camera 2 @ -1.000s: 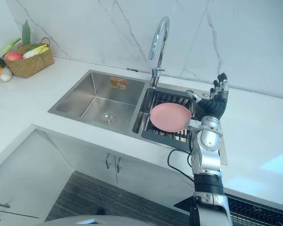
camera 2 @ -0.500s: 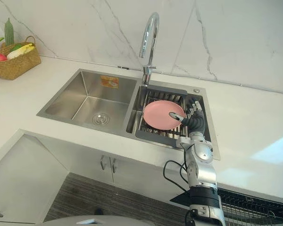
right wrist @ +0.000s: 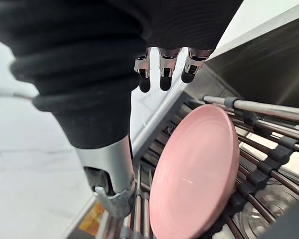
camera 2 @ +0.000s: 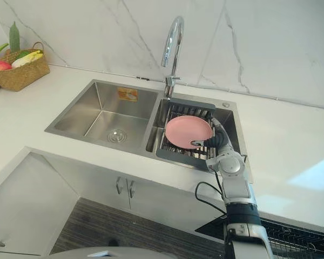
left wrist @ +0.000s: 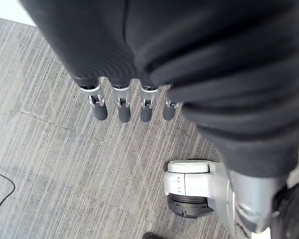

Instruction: Walk over to the sink, pick up the cup, carry it to the dishwasher, place the cup inside the dishwasher, then close the dishwasher door

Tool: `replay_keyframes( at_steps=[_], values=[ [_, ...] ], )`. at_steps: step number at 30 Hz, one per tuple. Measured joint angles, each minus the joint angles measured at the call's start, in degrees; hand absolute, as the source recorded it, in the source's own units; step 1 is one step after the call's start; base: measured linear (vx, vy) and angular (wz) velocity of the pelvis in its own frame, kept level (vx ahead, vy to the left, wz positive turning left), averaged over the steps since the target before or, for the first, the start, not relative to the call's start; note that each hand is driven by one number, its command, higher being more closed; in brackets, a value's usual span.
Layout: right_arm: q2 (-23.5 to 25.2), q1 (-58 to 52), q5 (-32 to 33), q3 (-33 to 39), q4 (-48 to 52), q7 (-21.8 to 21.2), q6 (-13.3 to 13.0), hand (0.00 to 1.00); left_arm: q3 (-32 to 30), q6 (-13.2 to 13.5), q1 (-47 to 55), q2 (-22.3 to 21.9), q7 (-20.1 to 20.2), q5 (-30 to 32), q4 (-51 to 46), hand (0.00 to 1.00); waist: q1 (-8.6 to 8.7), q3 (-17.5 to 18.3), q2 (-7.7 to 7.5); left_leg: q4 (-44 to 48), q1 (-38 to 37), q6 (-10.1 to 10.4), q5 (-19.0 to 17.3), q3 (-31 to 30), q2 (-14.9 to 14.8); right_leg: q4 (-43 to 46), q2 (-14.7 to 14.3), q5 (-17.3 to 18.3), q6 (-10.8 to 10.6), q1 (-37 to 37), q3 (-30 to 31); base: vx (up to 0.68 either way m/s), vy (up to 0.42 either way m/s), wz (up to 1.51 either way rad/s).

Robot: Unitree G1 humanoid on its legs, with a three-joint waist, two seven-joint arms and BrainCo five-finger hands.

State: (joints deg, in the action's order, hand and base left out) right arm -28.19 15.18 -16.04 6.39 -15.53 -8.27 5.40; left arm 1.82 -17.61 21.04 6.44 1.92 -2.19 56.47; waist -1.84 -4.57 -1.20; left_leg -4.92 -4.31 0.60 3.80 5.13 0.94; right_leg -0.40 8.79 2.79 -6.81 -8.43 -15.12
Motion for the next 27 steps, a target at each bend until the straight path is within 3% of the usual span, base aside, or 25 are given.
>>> replay_keyframes(
  at_steps=[8, 15, 27],
  values=[
    [-3.65, 4.42, -9.98, -7.49, -12.14, -1.12, -3.86, 0.0, -0.77, -0.59, -0.11, 0.59, 1.12, 0.05, -0.7, 0.0, -1.14, -0.15, -0.28, 0.02, 1.21, -0.79, 0.93, -2.38, 0.71, -0.11, 0.39, -0.73, -0.67, -0.67, -3.07, 0.03, -0.004, 0.19],
    [-6.28, 9.38, -17.02, -10.96, -17.19, 1.03, -4.76, 0.0, -0.76, -1.19, -0.04, 0.96, 2.33, 0.08, -1.57, 0.0, -1.55, -0.34, -0.59, 0.02, 0.94, -0.71, 1.02, -3.7, 0.95, -0.22, 0.4, -0.68, -0.74, -1.63, -4.62, 0.02, -0.016, 0.09],
    [-8.44, 11.04, -19.8, -15.38, -19.38, -0.65, -8.46, 0.0, -0.75, -1.24, -0.15, 1.52, 2.8, 0.08, -1.85, 0.0, -1.79, -1.49, -1.8, -0.01, 0.34, -0.66, 0.93, -4.37, 1.73, 0.54, 1.25, 0.42, -0.48, -1.95, -4.7, -0.02, 0.01, 0.02]
  ],
)
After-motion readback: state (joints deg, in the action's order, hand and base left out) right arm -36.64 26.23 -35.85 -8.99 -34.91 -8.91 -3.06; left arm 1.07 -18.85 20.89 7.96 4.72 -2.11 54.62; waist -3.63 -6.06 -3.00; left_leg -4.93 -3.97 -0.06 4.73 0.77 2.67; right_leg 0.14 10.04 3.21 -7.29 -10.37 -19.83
